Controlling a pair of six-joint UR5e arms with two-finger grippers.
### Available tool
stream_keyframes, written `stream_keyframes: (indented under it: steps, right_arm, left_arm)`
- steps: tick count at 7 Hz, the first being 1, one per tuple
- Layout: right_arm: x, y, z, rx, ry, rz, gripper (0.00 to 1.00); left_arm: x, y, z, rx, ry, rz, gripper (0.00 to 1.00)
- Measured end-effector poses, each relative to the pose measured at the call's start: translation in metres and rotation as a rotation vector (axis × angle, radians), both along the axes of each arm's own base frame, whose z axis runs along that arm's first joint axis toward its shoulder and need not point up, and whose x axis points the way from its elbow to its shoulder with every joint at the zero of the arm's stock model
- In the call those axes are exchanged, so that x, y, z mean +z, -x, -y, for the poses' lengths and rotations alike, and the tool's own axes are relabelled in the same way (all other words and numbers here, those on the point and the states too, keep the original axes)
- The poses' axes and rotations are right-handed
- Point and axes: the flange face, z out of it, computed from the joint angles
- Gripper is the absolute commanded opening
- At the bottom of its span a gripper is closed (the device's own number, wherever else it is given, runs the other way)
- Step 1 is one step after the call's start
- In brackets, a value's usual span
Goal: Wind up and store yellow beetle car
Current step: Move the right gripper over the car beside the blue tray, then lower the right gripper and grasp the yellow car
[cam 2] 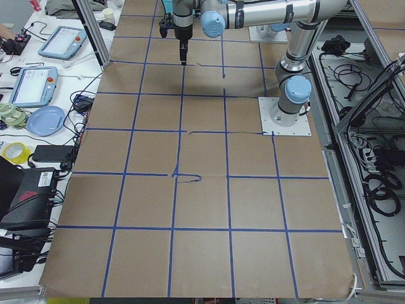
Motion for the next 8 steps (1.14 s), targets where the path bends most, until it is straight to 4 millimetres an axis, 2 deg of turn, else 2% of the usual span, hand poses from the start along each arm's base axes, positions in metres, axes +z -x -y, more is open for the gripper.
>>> stream_keyframes:
  steps: [2,5,6,8]
  right_arm:
    - [-0.029,0.015,0.01,0.145,-0.054,-0.018,1.0]
    - [-0.054,0.069,0.032,0.176,-0.027,-0.072,1.0]
    - [-0.057,0.086,0.038,0.248,-0.029,-0.04,1.0]
    - [-0.074,0.121,0.046,0.508,-0.087,0.014,1.0]
  left_arm:
    - [0.0,0.0,-0.001,-0.002,-0.003,0.0,1.0]
    - [-0.003,0.0,0.001,-0.001,-0.009,0.003,1.0]
    - [-0.007,-0.001,0.003,0.0,-0.014,0.006,1.0]
    - [-0.002,-0.001,0.001,0.01,-0.014,0.009,1.0]
